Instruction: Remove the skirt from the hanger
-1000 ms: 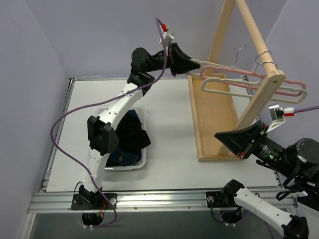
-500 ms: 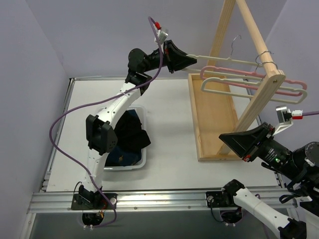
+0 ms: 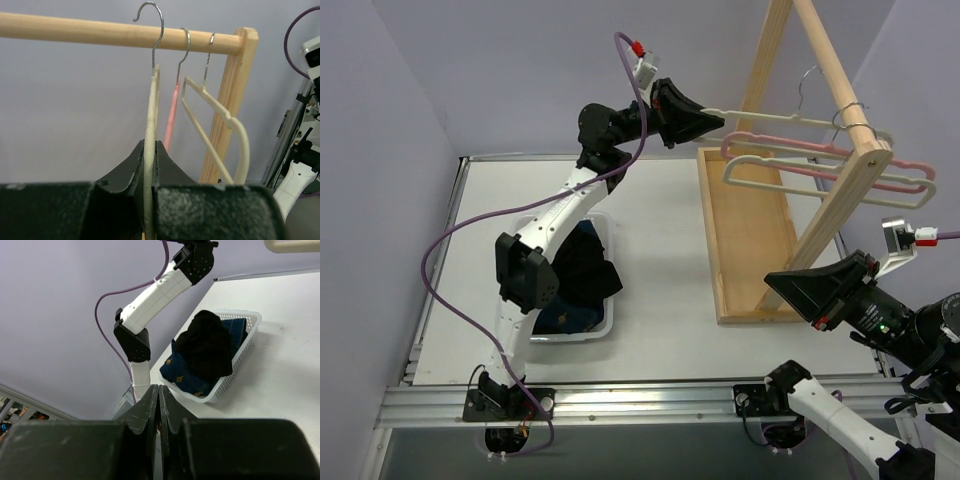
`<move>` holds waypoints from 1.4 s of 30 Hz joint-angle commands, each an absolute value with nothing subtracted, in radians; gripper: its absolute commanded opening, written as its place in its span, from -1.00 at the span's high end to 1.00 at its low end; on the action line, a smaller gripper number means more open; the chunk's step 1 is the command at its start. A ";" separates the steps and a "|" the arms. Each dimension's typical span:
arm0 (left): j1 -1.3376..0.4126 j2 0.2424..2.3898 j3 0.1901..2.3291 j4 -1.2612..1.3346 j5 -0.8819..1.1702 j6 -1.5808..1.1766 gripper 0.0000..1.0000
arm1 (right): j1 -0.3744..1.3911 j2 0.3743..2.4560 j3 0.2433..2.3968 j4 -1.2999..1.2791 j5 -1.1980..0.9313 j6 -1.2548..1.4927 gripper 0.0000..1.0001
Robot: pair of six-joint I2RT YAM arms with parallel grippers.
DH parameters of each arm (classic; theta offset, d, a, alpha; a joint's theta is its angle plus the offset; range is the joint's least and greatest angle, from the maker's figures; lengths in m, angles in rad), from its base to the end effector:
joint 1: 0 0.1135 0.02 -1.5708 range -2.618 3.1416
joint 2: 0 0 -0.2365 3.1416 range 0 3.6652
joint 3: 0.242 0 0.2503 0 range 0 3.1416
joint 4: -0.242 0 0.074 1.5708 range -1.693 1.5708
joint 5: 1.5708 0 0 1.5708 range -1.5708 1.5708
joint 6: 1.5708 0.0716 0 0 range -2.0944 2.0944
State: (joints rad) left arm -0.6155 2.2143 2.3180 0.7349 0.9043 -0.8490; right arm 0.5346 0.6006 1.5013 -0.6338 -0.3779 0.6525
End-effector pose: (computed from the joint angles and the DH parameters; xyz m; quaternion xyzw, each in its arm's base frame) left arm 0.3565 -0.3210 0.4755 0.3677 0.3673 -0.6778 0.5200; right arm 0.0419 0.0555 0.5119 -0.1139 0.6037 0.5312 0.5835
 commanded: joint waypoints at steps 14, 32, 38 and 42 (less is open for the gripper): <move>-0.724 2.250 2.525 0.569 0.890 -0.729 0.95 | 0.494 0.583 1.577 -0.678 -0.414 0.627 1.00; -0.744 2.281 2.459 0.494 0.913 -0.695 0.95 | 0.485 0.563 1.568 -0.712 -0.394 0.624 1.00; -0.733 2.218 2.362 0.430 0.896 -0.629 0.89 | 0.482 0.558 1.546 -0.709 -0.383 0.624 1.00; -0.713 2.198 2.362 0.357 0.882 -0.601 0.18 | 0.477 0.563 1.519 -0.698 -0.393 0.621 1.00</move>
State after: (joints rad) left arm -0.7311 2.2616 2.3695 0.4385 0.8913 -0.6392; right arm 0.4900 0.5598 1.5372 -0.7319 -0.3828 0.6334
